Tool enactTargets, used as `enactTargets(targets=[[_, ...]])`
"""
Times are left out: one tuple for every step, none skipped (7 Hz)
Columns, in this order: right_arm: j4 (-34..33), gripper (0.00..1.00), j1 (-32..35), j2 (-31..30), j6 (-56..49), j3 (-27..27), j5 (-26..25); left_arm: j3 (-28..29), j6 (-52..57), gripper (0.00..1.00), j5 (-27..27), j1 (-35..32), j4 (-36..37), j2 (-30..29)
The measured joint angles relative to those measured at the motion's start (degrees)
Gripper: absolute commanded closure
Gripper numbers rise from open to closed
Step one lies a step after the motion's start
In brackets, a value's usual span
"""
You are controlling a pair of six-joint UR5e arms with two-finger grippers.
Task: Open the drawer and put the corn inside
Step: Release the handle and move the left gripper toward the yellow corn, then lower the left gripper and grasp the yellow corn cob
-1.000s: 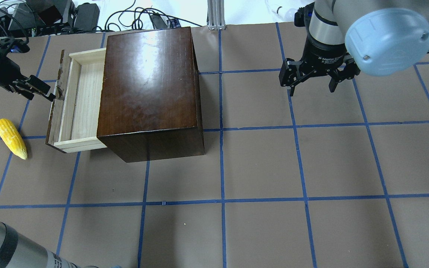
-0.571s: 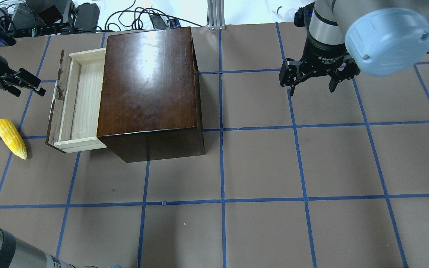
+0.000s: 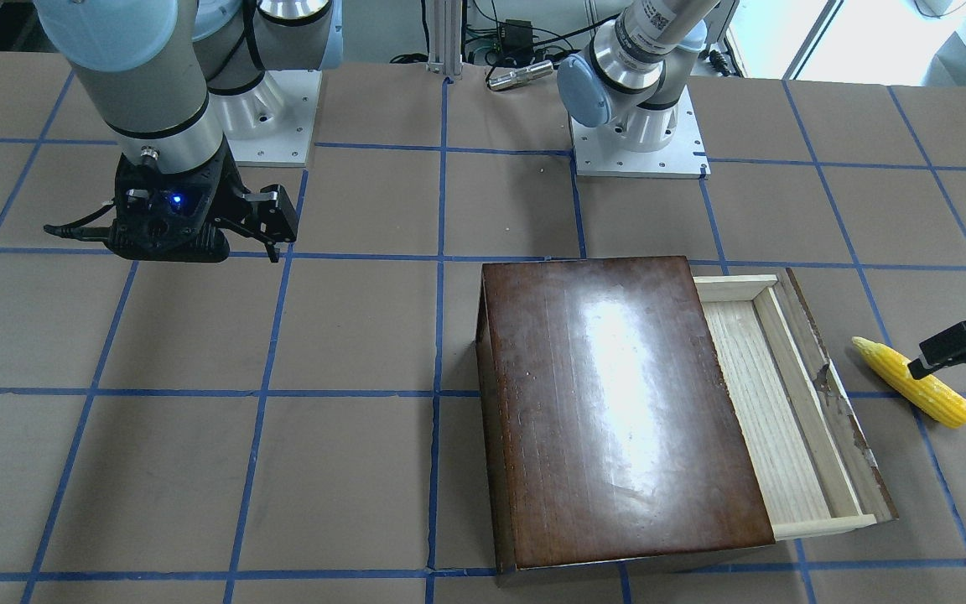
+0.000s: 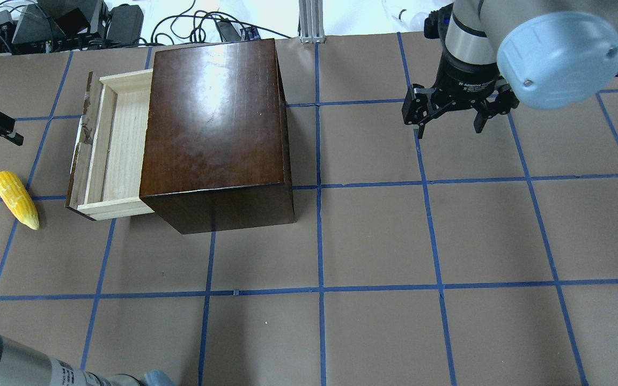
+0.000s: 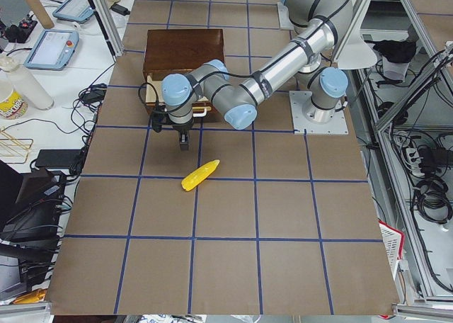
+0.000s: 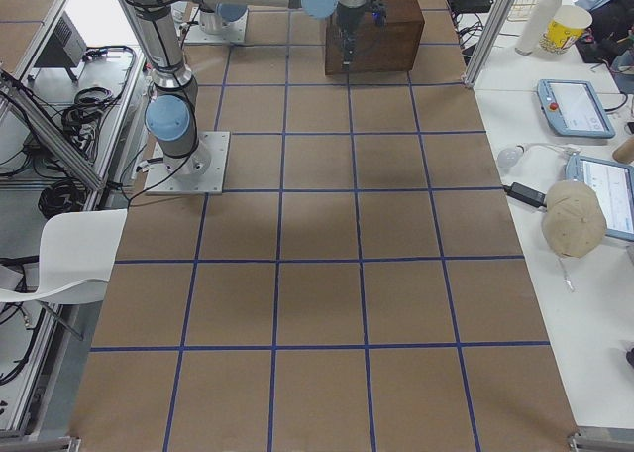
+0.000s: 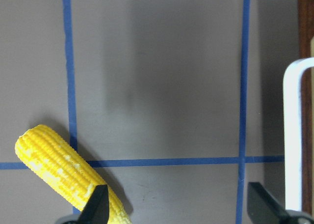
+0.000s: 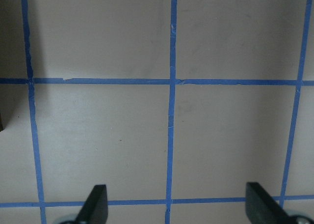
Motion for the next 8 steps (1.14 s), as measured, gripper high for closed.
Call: enactTargets(targets=[[-0.01, 0.0, 0.0, -0.01, 0.0, 0.0, -0.02, -0.11, -3.31, 0.0, 0.02, 1.01, 0.11, -0.02], [-0.05, 0.0, 0.0, -0.04, 0.0, 0.0, -0.04, -0.45, -6.78, 0.0, 0.21, 1.59, 0.69, -0.34], [-0.06, 0.0, 0.0, -0.05, 0.0, 0.0, -0.02, -0.95, -9.84, 0.0, 1.8, 1.85, 1.95, -0.91], [-0.04, 0.0, 0.0, -0.03, 0.0, 0.0, -0.01, -1.81, -12.31, 0.0, 4.89, 1.91, 3.82, -1.4], [-0.06, 0.0, 0.0, -0.01, 0.0, 0.0, 0.0, -3.15, -14.24, 0.0, 6.73, 1.93, 6.0, -1.66], [-0.08, 0.0, 0.0, 0.0, 0.0, 0.0, 0.0, -5.18, -16.82, 0.0, 7.52, 1.94, 9.15, -1.93], [-0.08, 0.0, 0.0, 0.0, 0.0, 0.0, 0.0, -7.58, -20.14, 0.0, 7.78, 1.97, 13.52, -2.37], [-0.07, 0.0, 0.0, 0.0, 0.0, 0.0, 0.0, -9.8, -23.45, 0.0, 7.91, 2.0, 17.67, -2.85]])
